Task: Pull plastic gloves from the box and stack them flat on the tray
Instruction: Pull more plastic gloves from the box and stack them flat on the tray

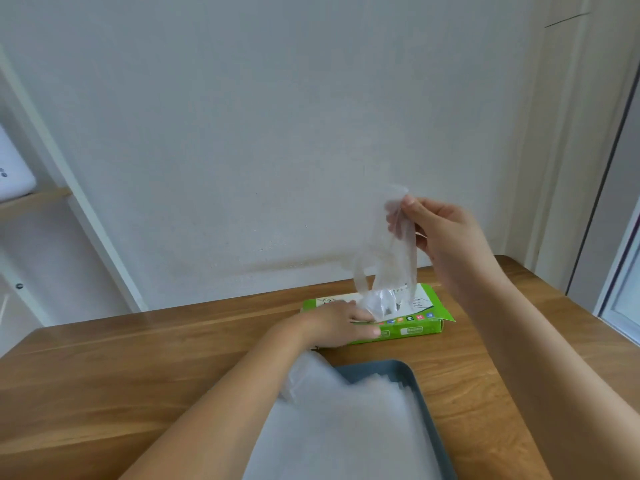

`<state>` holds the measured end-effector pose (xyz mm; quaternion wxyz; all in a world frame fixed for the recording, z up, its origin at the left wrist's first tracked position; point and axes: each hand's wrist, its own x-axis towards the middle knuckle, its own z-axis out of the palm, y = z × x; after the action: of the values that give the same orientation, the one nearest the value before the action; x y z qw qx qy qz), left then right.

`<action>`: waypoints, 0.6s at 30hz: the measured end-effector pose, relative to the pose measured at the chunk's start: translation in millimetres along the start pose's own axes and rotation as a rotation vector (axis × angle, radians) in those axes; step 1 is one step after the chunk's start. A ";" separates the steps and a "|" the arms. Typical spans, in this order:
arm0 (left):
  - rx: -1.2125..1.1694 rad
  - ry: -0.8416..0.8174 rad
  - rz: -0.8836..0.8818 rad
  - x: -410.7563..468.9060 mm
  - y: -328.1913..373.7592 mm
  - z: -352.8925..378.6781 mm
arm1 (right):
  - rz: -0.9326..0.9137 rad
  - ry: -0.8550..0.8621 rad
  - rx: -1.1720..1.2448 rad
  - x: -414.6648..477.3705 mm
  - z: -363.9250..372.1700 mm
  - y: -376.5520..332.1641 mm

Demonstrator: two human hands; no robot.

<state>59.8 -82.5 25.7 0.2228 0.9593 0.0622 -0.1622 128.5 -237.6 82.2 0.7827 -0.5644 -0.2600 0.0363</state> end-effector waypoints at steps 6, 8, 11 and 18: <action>-0.488 0.442 0.016 -35.7 -11.7 -34.6 | 0.148 -0.189 -0.120 -18.7 9.7 -15.7; -0.753 0.441 0.160 -56.1 -8.1 -35.1 | 0.200 -0.267 -0.123 -27.1 17.1 -23.4; -0.891 0.304 0.396 -80.5 1.2 -24.5 | 0.180 -0.401 -0.273 -42.0 30.5 -33.7; -1.043 0.396 0.259 -125.7 4.9 1.9 | 0.269 -0.486 -0.238 -77.9 41.9 -42.0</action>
<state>-57.9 -93.7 68.7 0.6690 0.7342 0.0564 0.1015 32.7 -243.8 101.1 0.6141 -0.6563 -0.3648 0.2429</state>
